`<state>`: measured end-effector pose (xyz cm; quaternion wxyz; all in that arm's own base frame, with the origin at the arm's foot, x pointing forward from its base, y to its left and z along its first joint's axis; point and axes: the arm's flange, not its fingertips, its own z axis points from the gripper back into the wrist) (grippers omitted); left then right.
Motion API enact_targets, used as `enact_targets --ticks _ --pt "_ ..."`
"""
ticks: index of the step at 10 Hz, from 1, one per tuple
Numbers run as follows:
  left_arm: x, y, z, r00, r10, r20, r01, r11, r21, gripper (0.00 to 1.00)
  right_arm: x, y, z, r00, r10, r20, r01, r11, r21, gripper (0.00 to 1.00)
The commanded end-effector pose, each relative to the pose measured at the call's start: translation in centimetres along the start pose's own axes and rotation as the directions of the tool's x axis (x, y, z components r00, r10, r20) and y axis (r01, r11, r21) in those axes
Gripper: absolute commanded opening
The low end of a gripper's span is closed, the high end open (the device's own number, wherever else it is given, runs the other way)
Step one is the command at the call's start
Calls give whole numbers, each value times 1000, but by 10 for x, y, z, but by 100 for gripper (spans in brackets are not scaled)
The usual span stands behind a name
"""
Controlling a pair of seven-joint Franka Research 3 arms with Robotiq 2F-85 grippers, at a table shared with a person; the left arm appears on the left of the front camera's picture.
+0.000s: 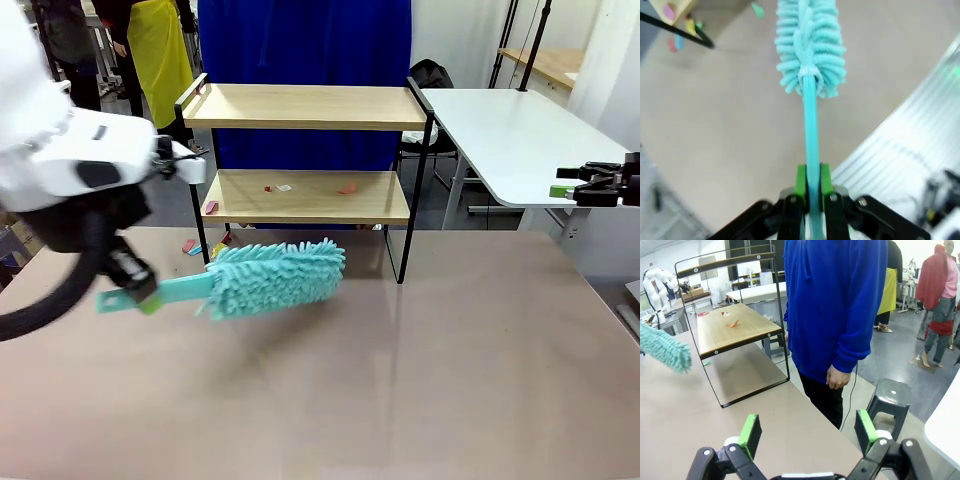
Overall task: Clean the shelf.
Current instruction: Clean the specific section of the Shelf indicated by the human with the Duster.
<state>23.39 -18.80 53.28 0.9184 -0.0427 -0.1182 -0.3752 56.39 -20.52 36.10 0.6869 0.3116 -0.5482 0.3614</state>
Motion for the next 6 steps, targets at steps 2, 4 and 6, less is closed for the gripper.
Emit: enact_targets --ticks 2,4,6 --pt "-69 5 24 985 -160 -67 163 985 53 13 4 1 -1 1000 7 2 -7 1000 2 100" --pt "-85 -2 55 956 -199 -217 223 971 92 13 4 1 -1 1000 7 2 -7 1000 2 100" --pt "-89 -5 72 919 -243 -311 282 955 87 13 4 1 -1 1000 7 2 -7 1000 2 100"
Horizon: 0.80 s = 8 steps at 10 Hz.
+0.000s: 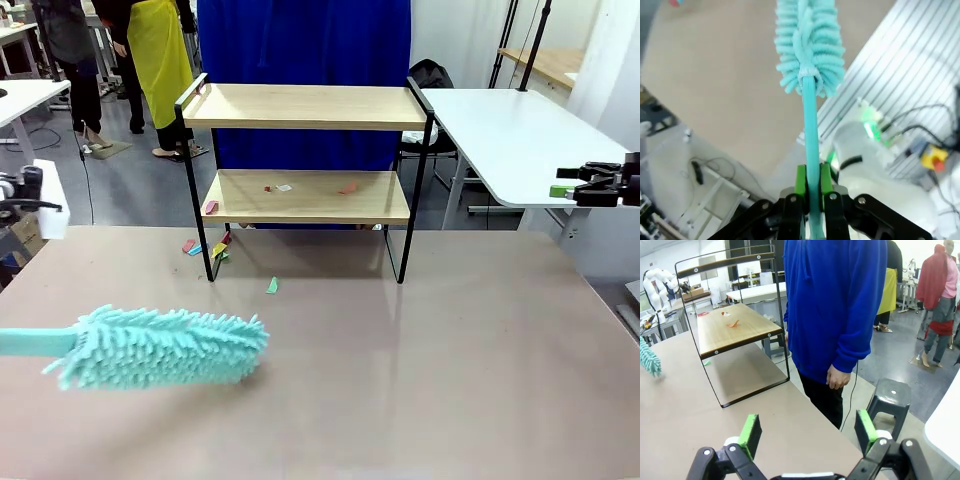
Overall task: Clean the shelf.
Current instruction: Clean the specific section of the Shelf indicated by the human with the Duster.
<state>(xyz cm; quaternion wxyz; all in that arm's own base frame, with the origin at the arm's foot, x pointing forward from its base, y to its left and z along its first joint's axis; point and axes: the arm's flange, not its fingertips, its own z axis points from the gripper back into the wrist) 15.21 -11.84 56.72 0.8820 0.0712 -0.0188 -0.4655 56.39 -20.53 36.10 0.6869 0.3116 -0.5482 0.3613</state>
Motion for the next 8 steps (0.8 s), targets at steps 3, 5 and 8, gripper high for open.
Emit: enact_targets --ticks 3,5,8 --pt "11 12 19 999 39 -19 -38 998 44 13 4 1 -1 1000 7 2 -7 1000 2 100" --pt "1 0 13 999 -29 -38 29 1000 -2 13 4 1 -1 1000 7 2 -7 1000 2 100" --pt "1 0 13 999 -29 -38 29 1000 -2 13 4 1 -1 1000 7 2 -7 1000 2 100"
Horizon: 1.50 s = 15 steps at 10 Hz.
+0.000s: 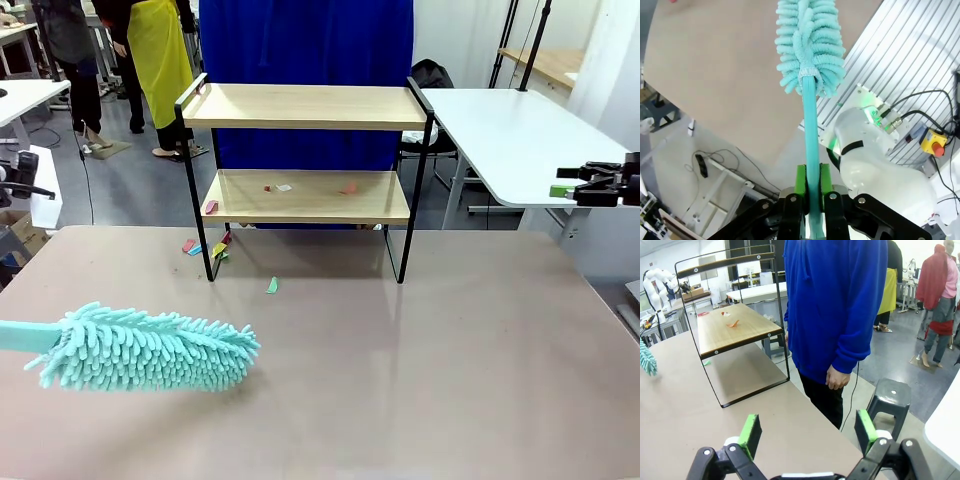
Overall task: Clean the shelf.
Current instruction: Clean the specific section of the Shelf indicated by the human with the Duster.
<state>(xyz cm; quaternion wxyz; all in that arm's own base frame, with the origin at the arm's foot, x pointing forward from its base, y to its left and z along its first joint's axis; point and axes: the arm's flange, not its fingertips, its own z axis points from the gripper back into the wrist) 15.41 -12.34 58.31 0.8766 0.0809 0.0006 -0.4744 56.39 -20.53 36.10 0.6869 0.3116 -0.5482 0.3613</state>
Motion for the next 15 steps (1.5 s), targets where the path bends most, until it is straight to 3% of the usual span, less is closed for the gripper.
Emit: enact_targets --ticks 1,15 --pt "-4 -2 -3 1000 -6 4 6 1000 0 13 4 1 -1 1000 7 2 -7 1000 2 100" --pt "-4 -2 -3 1000 -6 4 6 1000 0 13 4 1 -1 1000 7 2 -7 1000 2 100"
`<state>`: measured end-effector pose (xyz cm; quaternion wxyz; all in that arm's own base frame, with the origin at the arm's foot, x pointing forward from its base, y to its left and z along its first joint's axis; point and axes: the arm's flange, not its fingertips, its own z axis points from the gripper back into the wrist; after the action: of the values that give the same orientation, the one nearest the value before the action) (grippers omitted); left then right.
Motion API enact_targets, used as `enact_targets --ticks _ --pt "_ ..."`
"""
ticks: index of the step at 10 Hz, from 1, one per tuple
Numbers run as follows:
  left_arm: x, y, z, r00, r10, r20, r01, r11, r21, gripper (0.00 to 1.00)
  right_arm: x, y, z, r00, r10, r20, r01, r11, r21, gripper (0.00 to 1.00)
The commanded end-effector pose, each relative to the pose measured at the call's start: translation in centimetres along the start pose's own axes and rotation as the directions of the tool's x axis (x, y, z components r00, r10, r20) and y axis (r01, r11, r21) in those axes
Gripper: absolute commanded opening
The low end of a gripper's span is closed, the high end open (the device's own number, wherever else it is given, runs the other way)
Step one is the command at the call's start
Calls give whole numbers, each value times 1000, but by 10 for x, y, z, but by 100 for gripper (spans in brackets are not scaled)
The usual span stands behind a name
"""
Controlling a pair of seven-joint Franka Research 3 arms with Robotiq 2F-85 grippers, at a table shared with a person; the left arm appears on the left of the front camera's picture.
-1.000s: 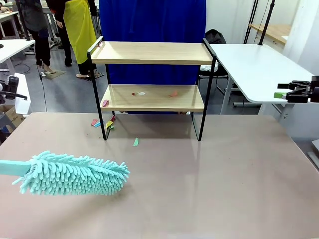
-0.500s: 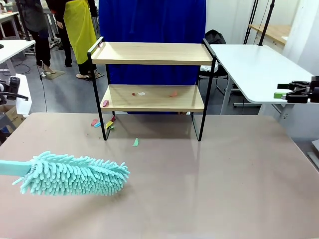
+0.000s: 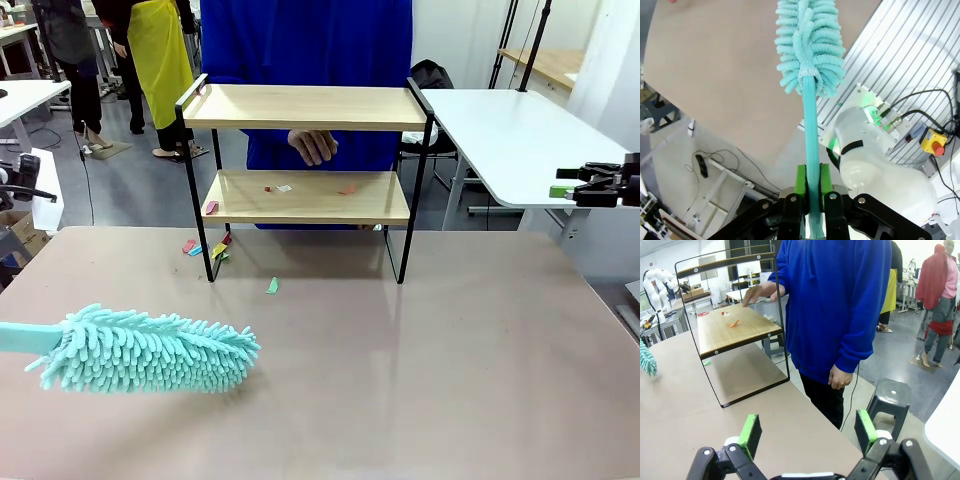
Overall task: Clean the shelf.
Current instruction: Clean the specific section of the Shelf indicated by the human with the Duster.
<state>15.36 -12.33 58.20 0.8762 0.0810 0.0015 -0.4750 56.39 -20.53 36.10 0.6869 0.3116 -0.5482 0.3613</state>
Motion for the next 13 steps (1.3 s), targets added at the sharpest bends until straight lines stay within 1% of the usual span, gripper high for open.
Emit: enact_targets --ticks 1,13 --pt "-3 -1 -2 1000 -4 5 4 1000 0 13 4 1 -1 1000 7 2 -7 1000 2 100" --pt "-3 -1 -2 1000 -4 5 4 1000 0 13 4 1 -1 1000 7 2 -7 1000 2 100"
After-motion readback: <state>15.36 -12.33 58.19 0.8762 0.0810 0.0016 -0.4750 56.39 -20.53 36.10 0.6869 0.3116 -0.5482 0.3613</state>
